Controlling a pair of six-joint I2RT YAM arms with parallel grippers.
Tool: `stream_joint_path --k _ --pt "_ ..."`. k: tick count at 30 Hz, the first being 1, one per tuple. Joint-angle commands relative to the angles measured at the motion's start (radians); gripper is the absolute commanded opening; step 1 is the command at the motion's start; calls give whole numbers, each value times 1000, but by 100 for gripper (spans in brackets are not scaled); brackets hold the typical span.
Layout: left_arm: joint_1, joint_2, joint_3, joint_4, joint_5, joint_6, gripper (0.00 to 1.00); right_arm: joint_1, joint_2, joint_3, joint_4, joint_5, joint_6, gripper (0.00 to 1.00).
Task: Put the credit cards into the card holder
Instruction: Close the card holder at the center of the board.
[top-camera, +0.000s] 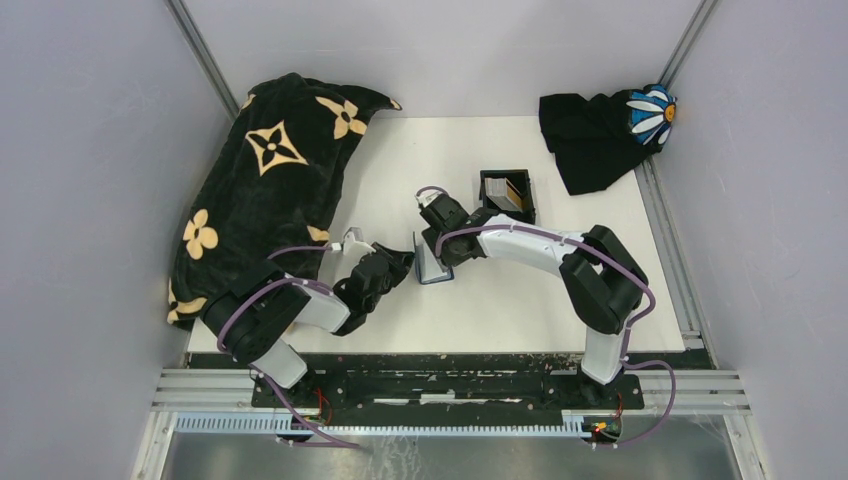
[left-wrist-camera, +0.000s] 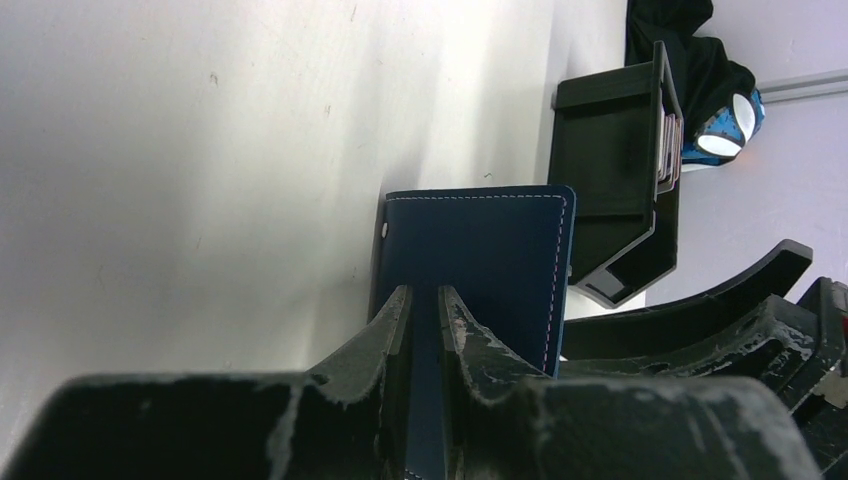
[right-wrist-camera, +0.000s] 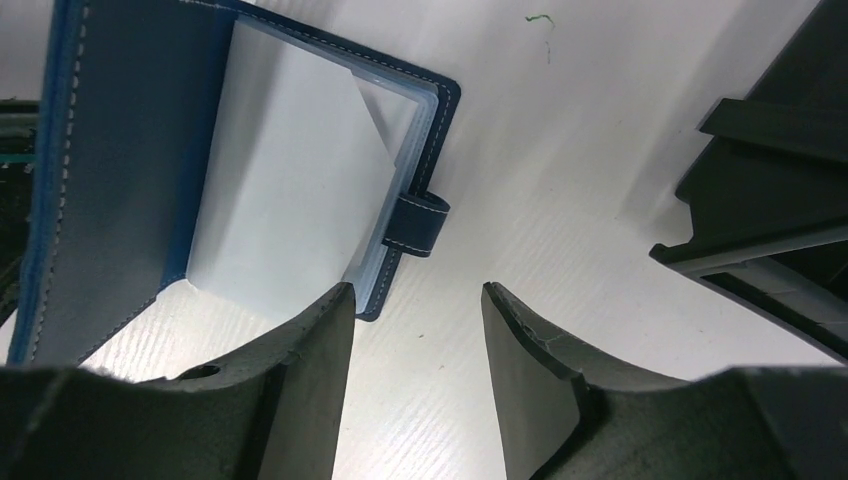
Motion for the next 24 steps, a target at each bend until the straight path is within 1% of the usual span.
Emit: stream_joint_path --k 1,17,24 --pt "-5 4 21 63 3 39 21 0 -10 25 0 57 -16 57" --pt "-5 33 30 83 26 38 21 0 64 33 19 57 -33 57" --pt "-5 58 51 82 35 52 21 0 63 18 77 69 -47 57"
